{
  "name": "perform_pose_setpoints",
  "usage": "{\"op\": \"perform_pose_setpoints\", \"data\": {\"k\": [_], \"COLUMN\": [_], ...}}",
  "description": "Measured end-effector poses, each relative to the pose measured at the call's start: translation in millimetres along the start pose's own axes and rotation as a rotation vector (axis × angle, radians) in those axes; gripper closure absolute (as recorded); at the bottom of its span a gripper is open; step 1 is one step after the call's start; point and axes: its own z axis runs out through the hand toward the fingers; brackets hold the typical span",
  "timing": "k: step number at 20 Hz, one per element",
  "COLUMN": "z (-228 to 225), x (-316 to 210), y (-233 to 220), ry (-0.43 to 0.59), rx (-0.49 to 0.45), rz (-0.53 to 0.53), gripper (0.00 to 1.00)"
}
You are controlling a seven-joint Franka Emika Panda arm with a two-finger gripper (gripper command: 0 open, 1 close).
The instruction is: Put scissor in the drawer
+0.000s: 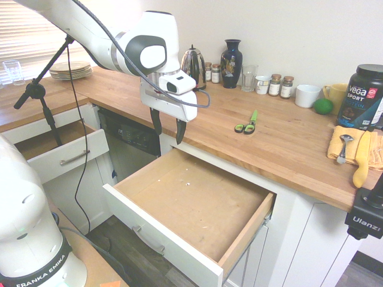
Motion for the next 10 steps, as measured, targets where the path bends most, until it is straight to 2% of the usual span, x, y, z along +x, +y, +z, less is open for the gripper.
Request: {"op": "perform_pose_setpoints", "data": {"k": [5,10], "z": [1.4,-7.3], "x": [5.7,45.0], "y": [4.0,10.2], "ry": [0.003,0.015], "rx": [-0.019,-0.012], "rz": [0.000,0.023], "gripper": [0.00,0.00]}}
